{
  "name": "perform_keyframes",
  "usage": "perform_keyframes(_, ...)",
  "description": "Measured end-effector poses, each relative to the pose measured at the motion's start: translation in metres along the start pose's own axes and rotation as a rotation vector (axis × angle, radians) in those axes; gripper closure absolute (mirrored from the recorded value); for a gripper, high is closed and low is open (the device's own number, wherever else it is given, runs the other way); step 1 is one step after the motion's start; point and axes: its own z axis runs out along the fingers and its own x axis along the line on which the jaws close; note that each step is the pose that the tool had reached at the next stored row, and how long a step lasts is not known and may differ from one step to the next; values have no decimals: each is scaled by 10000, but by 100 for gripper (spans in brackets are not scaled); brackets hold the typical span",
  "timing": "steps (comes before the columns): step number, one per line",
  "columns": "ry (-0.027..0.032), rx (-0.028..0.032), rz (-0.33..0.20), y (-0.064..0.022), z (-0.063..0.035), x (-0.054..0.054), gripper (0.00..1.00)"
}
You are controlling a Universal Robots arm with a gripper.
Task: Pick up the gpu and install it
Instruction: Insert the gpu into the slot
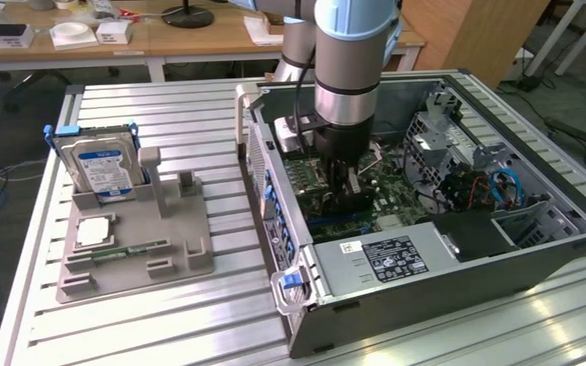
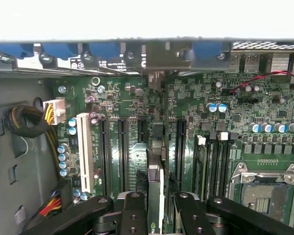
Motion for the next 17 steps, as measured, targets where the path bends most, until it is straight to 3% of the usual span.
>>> perform_keyframes(17, 12, -4, -7, 10, 13, -18, 74)
